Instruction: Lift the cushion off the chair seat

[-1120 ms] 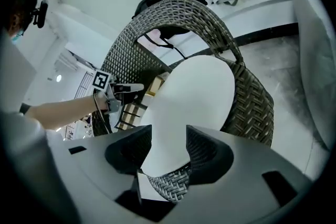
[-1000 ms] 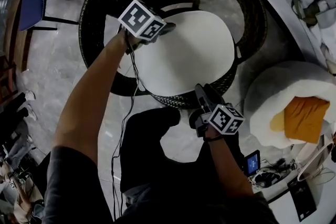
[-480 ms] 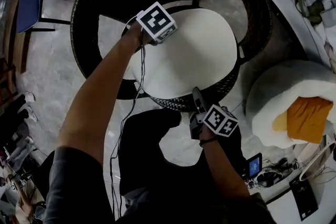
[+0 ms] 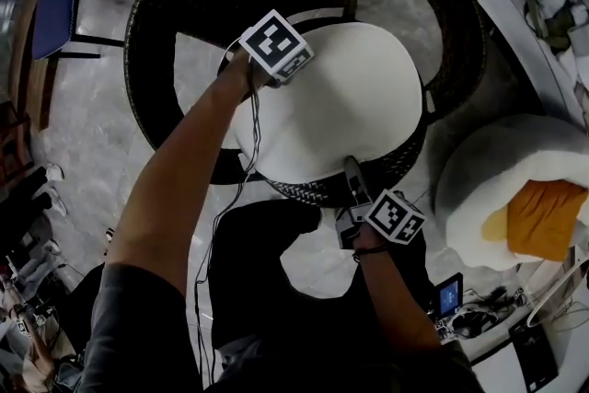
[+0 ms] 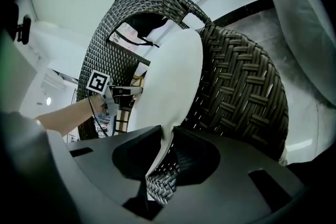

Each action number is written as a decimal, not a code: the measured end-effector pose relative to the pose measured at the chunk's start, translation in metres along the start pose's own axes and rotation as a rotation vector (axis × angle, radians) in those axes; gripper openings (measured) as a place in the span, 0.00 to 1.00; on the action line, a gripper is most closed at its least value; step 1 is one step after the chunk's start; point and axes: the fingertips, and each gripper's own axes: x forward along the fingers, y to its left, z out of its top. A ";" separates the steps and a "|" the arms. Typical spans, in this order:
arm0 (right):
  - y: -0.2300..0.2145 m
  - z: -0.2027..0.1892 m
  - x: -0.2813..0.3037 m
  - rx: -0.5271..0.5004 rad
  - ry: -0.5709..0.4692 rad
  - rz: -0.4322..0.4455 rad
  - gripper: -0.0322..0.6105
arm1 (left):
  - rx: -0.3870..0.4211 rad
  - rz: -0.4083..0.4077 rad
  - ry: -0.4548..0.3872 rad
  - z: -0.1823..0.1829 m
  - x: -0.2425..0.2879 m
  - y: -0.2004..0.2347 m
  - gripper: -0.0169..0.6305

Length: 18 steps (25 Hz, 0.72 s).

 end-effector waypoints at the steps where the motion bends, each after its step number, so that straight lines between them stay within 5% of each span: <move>1: 0.002 0.001 0.002 0.004 -0.001 0.014 0.16 | -0.009 0.002 -0.006 0.000 0.000 0.001 0.22; 7: 0.008 0.006 0.004 -0.065 -0.026 0.026 0.09 | 0.046 0.045 -0.001 0.000 0.000 -0.002 0.04; 13: 0.022 0.008 -0.010 -0.071 -0.056 0.065 0.09 | 0.110 0.079 -0.014 0.004 -0.019 -0.005 0.03; 18: 0.048 0.016 -0.027 -0.097 -0.067 0.102 0.09 | 0.076 0.102 -0.065 0.014 -0.056 -0.010 0.03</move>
